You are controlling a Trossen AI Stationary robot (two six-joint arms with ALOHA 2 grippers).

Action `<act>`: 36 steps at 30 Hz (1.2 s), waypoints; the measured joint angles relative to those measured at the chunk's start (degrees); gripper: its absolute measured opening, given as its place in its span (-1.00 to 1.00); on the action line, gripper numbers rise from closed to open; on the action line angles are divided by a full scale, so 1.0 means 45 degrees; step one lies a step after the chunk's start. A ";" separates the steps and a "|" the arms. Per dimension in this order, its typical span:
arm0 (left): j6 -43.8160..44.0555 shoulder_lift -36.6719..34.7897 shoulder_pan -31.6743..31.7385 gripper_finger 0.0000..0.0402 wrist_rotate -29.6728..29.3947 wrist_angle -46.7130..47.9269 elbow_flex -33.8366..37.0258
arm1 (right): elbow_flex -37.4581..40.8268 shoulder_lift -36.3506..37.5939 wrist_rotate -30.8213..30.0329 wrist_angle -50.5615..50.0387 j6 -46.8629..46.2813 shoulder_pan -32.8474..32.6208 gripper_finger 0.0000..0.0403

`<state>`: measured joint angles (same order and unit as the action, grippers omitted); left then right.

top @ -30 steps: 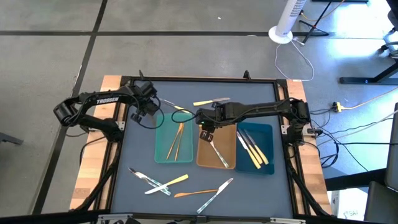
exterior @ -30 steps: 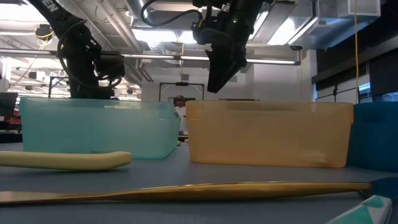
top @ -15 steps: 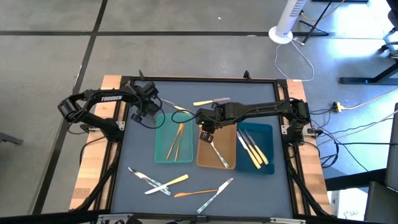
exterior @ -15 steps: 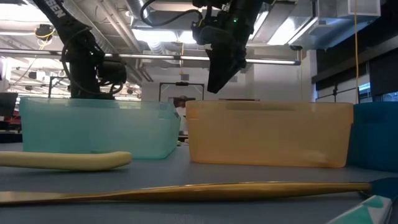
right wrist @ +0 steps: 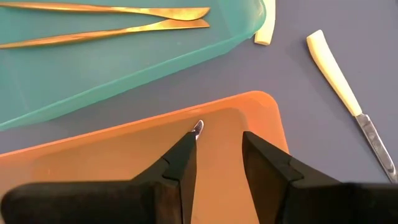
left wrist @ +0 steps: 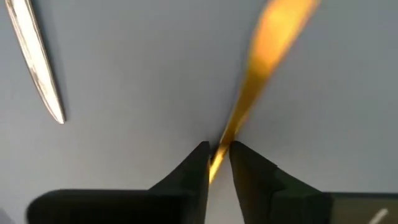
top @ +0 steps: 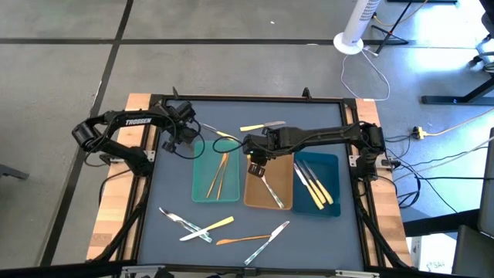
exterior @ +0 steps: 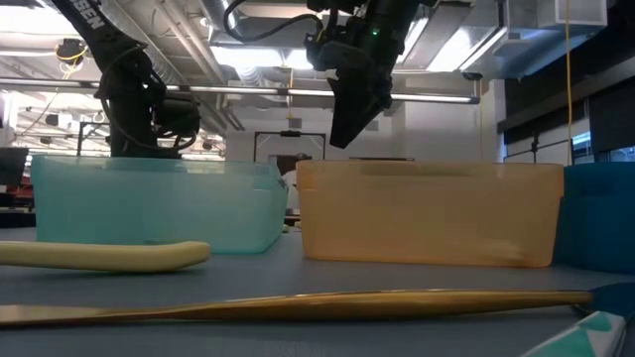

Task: Sort silverware by color (type)
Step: Put the gold knife into the green bin

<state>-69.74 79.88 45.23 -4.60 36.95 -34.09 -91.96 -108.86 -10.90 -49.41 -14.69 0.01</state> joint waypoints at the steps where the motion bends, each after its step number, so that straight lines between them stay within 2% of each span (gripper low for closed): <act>1: 0.0099 0.0000 0.0002 -0.74 0.0011 0.0011 0.0000 | 0.0000 0.0000 0.0000 0.0000 -0.0001 0.0000 -0.43; 10: 0.0343 0.0000 -0.0003 -0.94 0.0001 0.0024 0.0001 | 0.0000 -0.0004 0.0000 0.0010 0.0001 0.0000 -0.43; 26: 0.0525 -0.0288 -0.0003 -0.96 -0.0092 -0.0048 0.0024 | 0.0000 -0.0005 0.0000 0.0010 0.0000 0.0000 -0.43; 36: 0.2455 -0.0374 0.0182 -0.98 -0.0330 -0.0187 -0.0595 | 0.0000 -0.0005 0.0000 0.0010 0.0002 0.0000 -0.43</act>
<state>-58.69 78.19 46.05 -6.09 36.11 -36.76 -91.96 -108.88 -10.90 -49.36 -14.68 0.01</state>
